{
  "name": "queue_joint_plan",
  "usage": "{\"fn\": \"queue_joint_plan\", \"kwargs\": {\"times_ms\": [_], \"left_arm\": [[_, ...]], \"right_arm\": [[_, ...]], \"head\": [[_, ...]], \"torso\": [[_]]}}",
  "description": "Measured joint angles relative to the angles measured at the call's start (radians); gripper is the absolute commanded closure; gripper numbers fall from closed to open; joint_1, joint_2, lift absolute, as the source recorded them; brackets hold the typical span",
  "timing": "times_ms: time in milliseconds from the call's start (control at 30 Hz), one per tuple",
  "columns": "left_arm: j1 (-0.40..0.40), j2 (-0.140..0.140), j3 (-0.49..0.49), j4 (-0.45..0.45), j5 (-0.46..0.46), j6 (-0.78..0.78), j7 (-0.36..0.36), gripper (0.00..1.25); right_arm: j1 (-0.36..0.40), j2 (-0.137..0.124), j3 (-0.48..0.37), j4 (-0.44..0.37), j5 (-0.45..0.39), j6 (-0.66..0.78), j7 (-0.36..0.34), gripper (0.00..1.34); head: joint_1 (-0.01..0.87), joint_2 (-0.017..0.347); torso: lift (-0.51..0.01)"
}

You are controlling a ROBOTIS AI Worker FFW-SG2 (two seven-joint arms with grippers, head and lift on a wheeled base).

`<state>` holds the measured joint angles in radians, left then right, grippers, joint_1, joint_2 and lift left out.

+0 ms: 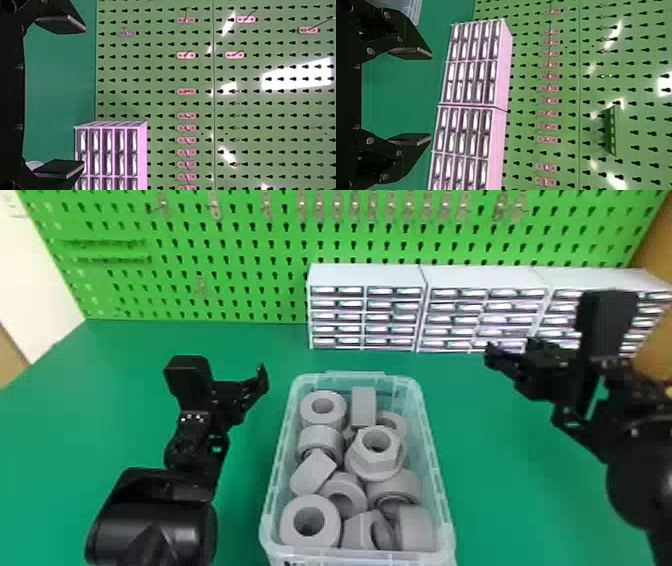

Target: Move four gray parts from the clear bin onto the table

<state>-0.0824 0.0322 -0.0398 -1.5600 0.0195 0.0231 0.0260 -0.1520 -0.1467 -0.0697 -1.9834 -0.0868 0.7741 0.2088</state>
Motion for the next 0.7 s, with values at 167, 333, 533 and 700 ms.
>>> {"fn": "queue_joint_plan", "kwargs": {"times_ms": [167,333,533,700], "left_arm": [[-0.001,0.000,0.000,0.000,0.000,0.000,0.000,0.09],[0.000,0.000,-0.003,0.003,0.000,0.001,0.002,0.09],[0.003,0.000,-0.007,0.005,0.000,0.001,0.005,0.09],[0.002,0.000,-0.008,0.006,0.000,0.001,0.005,0.09]], "right_arm": [[-0.057,-0.004,0.016,-0.033,0.012,0.146,0.001,0.53],[-0.097,-0.002,0.022,-0.038,0.005,0.242,0.001,0.53],[-0.143,-0.003,0.038,-0.038,-0.008,0.343,0.000,0.53],[-0.184,-0.005,0.065,-0.038,-0.018,0.420,0.000,0.53]], "head": [[0.693,0.072],[0.693,0.072],[0.693,0.072],[0.693,0.072]], "torso": [[-0.052],[-0.052],[-0.052],[-0.052]]}}
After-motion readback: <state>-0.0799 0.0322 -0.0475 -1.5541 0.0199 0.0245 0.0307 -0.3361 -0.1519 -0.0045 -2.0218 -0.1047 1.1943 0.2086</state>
